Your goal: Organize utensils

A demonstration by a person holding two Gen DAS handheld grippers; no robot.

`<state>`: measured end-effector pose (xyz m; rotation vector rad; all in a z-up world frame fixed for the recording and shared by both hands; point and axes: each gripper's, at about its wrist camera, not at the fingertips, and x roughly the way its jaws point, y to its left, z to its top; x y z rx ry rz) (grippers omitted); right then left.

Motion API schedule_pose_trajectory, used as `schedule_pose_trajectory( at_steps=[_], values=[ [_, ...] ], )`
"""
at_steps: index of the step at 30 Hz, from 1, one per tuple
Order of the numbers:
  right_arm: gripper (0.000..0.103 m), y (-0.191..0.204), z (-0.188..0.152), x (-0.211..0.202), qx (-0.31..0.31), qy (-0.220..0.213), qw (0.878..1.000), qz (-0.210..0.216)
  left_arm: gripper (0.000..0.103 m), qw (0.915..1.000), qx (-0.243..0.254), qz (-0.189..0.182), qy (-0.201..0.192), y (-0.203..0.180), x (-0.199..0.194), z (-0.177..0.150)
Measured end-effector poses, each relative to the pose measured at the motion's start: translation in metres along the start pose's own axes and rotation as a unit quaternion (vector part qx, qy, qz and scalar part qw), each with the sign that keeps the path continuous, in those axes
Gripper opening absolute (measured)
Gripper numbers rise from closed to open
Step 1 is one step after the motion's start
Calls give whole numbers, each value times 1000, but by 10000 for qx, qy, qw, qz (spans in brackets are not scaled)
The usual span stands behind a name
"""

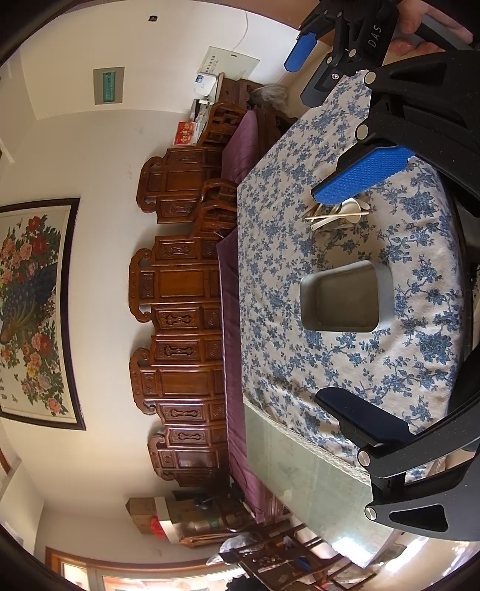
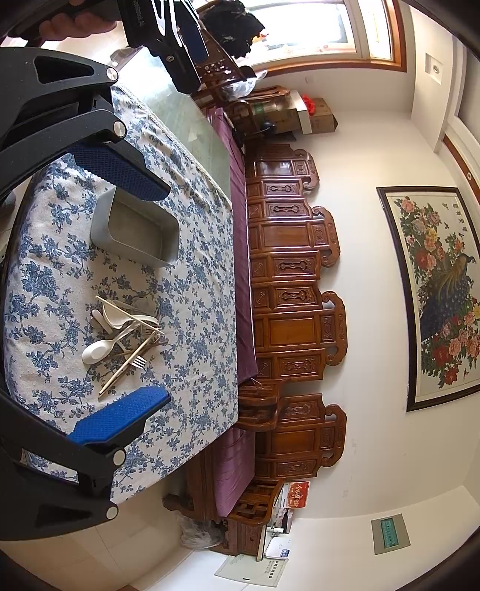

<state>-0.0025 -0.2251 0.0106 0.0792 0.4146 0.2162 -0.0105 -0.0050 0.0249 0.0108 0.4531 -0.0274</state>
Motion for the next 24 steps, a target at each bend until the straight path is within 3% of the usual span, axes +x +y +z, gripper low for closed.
schedule_pose_trajectory(
  at_steps=[24],
  values=[
    [101, -1, -1, 0, 9, -9, 10000, -5, 96, 10000, -17, -15, 33, -2, 6, -3]
  ],
)
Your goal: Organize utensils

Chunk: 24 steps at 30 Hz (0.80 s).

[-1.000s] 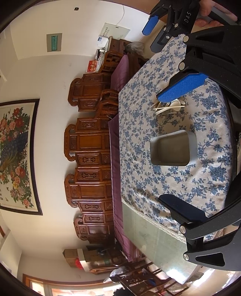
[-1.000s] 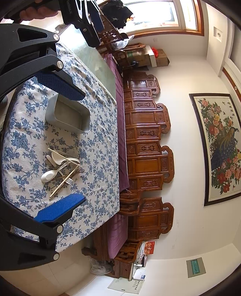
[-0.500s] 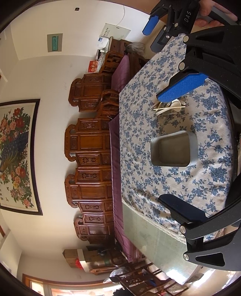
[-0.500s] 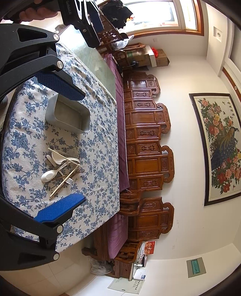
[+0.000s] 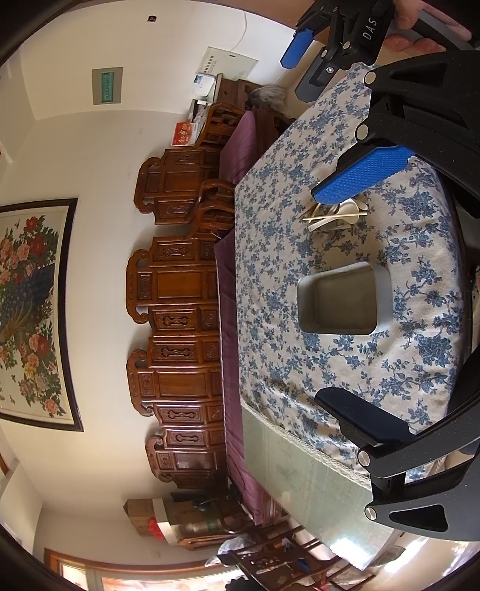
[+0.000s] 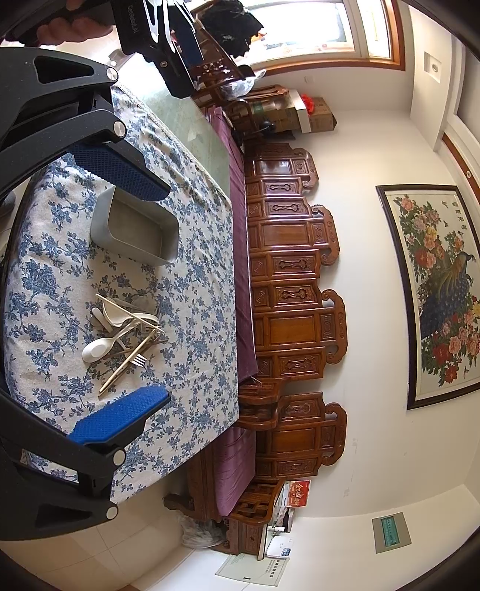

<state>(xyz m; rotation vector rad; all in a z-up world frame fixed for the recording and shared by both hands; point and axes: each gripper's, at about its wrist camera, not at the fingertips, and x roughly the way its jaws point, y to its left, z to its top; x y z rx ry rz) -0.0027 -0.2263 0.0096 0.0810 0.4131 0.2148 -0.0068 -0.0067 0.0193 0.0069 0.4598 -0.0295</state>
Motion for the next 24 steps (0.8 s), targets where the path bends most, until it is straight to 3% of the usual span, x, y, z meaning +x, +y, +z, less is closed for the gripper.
schedule_pose_trajectory(
  at_steps=[24],
  values=[
    [100, 0, 0, 1, 10, 3, 10000, -2, 96, 10000, 52, -57, -24, -5, -2, -8]
  ],
)
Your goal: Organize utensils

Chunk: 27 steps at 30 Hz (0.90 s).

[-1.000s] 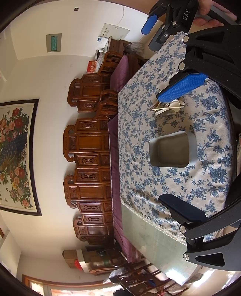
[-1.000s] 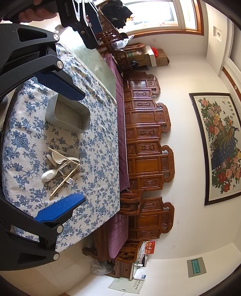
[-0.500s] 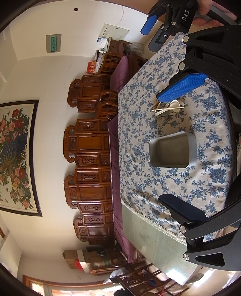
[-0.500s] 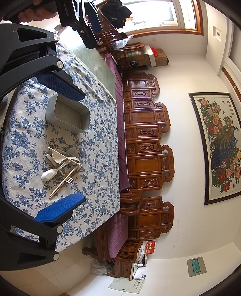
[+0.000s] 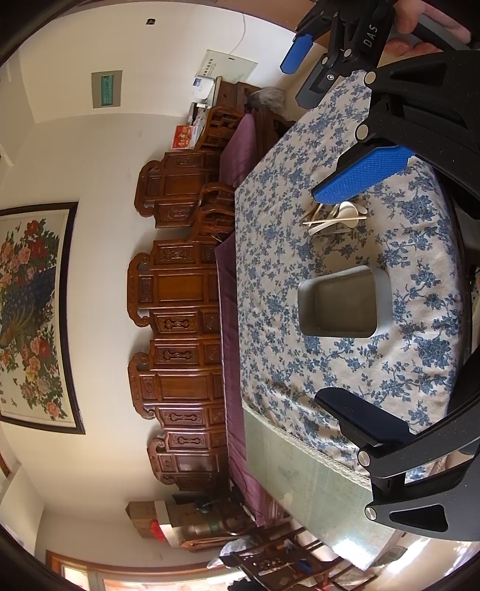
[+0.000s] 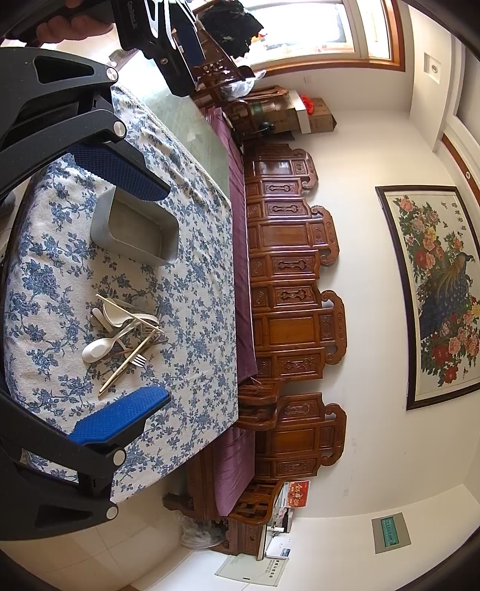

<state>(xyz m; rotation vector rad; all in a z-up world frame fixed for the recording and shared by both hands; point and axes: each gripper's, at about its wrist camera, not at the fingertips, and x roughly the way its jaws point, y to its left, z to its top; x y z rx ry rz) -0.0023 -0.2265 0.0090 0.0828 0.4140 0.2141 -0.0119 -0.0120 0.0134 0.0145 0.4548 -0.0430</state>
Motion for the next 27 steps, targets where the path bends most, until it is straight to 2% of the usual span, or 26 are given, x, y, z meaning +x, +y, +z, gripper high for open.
schedule_pose_trajectory(
  at_steps=[11, 14, 17, 27],
  values=[
    [100, -17, -19, 27, -89, 281, 9995, -55, 96, 9988, 86, -220, 429, -2, 34, -17],
    [96, -25, -25, 40, -101, 395, 9991, -86, 96, 9980, 128, -310, 538, -4, 47, -21],
    [90, -34, -29, 55, -109, 510, 9986, -94, 96, 9971, 178, -381, 639, -7, 59, -23],
    [57, -69, -34, 122, -72, 886, 9960, -102, 96, 9924, 383, -625, 989, -18, 110, -21]
  ],
)
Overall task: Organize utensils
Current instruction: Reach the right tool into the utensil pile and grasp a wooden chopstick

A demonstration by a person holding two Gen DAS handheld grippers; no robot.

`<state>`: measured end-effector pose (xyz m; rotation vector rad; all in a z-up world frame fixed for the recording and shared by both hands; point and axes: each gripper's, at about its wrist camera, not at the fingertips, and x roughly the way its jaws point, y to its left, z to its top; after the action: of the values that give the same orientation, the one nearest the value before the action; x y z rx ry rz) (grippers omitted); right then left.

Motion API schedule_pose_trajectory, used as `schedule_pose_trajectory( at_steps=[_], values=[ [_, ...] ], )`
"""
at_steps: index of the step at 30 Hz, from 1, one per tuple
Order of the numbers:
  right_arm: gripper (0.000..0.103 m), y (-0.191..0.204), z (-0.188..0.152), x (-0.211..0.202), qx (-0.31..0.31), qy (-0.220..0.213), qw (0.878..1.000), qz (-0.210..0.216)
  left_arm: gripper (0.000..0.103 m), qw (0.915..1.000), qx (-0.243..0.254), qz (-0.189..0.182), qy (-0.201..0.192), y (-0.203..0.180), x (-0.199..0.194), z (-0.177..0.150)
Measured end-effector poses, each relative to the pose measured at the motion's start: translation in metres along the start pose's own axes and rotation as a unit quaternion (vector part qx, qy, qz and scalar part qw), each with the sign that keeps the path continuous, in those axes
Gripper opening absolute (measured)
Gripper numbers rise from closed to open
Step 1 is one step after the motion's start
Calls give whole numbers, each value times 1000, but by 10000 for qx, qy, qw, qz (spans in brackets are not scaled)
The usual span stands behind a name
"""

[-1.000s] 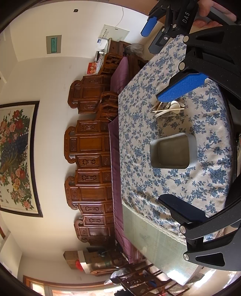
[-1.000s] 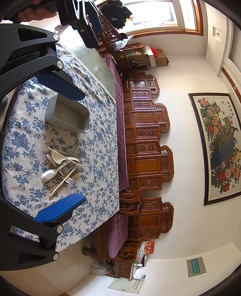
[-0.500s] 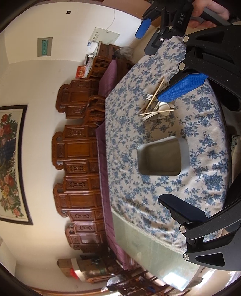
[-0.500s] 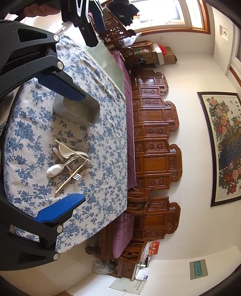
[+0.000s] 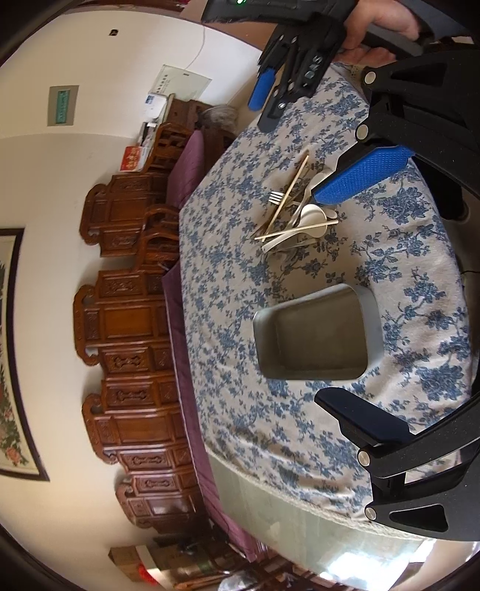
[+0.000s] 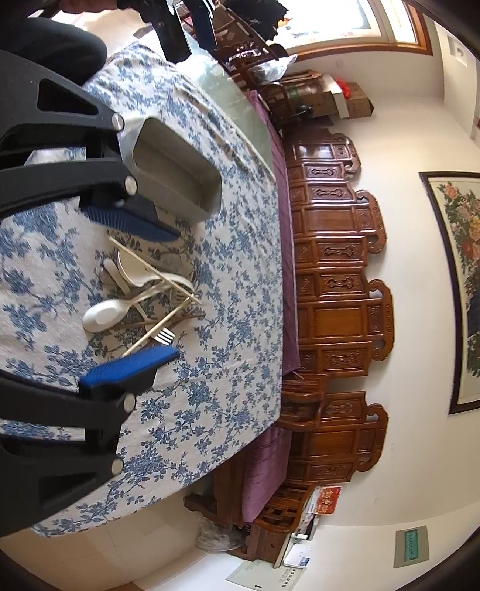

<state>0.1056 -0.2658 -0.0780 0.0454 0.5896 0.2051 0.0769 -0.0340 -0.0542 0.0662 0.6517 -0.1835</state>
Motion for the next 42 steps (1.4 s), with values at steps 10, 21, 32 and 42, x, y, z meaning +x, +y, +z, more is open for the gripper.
schedule_pose_trajectory(
  at_steps=[10, 21, 32, 42],
  values=[
    [43, -10, -7, 81, 168, 629, 9975, 274, 80, 9989, 19, -310, 356, -4, 53, 4],
    [34, 25, -22, 169, 76, 1437, 9880, 556, 74, 9978, -92, -297, 585, -1, 84, -3],
    [15, 20, -33, 179, 108, 1680, 9850, 387, 74, 9975, -98, -261, 644, -5, 90, -7],
    [5, -6, -32, 171, 352, 1638, 9846, 508, 74, 9966, 81, -232, 783, -22, 108, -10]
  ],
)
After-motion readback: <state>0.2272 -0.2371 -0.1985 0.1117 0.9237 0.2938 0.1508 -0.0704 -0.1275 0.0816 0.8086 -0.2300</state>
